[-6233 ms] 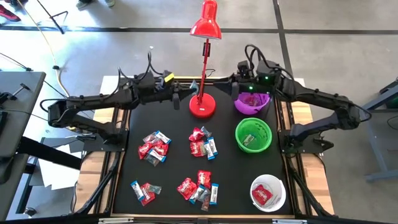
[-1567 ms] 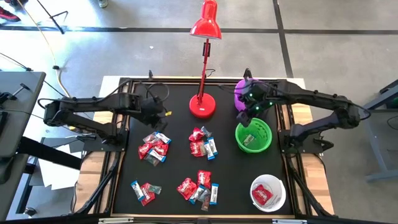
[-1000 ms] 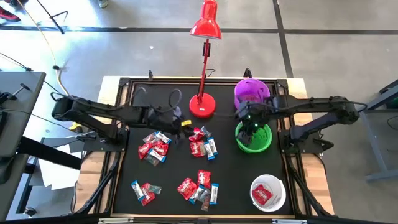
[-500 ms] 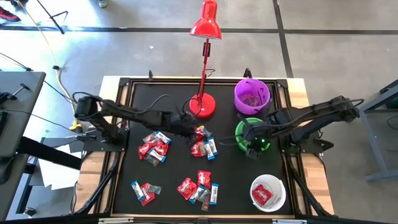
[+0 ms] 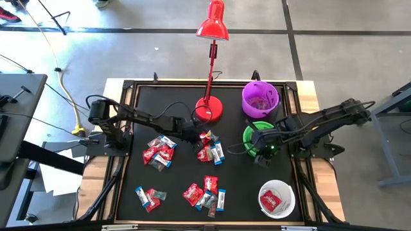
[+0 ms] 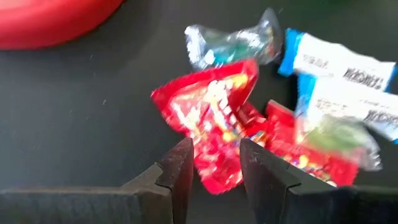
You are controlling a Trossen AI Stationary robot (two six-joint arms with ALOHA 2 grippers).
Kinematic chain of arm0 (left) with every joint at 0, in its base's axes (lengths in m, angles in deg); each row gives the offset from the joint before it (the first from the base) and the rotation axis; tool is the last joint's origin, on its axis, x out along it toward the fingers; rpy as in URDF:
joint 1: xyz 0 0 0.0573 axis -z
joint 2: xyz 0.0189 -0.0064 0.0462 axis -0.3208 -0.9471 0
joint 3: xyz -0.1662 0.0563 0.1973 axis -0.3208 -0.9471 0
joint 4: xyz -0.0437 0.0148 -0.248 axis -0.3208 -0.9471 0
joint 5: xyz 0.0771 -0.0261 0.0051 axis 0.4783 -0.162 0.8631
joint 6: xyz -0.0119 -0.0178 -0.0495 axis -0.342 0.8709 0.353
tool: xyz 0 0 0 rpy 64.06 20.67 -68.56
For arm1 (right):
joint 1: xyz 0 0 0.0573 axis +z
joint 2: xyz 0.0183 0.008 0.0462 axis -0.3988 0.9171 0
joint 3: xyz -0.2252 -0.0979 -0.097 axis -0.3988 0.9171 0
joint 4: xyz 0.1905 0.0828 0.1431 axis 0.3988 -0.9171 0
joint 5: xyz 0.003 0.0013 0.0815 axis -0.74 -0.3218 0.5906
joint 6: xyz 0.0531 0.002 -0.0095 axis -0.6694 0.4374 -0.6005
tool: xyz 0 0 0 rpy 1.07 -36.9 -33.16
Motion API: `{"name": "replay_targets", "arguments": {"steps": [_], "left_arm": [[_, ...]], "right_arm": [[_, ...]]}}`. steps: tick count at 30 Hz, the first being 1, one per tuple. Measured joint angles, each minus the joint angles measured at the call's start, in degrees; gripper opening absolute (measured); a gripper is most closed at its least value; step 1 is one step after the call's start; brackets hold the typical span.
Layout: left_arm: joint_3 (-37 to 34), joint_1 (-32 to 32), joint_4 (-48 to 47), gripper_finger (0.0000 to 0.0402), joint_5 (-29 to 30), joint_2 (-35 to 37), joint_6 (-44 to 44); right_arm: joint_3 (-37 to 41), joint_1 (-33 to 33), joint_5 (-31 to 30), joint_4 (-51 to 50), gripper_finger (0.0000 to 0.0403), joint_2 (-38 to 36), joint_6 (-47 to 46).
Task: Organize candy in baskets
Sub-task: Put the red candy into the white bucket
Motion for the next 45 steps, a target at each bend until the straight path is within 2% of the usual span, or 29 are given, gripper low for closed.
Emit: {"name": "replay_targets", "arguments": {"steps": [15, 23, 37, 41, 45], "left_arm": [[0.0, -2.6, 4.8, 0.0118, -1.7, -0.3, -3.6], [0.1, -3.1, 7.2, 0.0118, -8.0, -4.1, -3.6], [0.2, -3.1, 8.7, 0.0116, -7.3, -6.6, -6.7], [0.2, -3.1, 8.4, 0.0094, -6.4, -6.6, -3.3], [0.1, -3.1, 8.2, 0.0039, -5.7, -6.7, -2.1]], "right_arm": [[0.0, -0.1, -1.4, 0.6, 0.0151, 0.0, 0.0], [0.0, 0.0, -1.3, 1.0, 0.0151, 0.0, -0.9], [0.0, 0.0, -1.5, 1.2, 0.0151, 0.0, -1.6], [0.0, -0.1, -1.6, 1.2, 0.0151, 0.0, -2.0], [0.0, -0.1, -2.1, 1.2, 0.0151, 0.0, -2.5]]}}
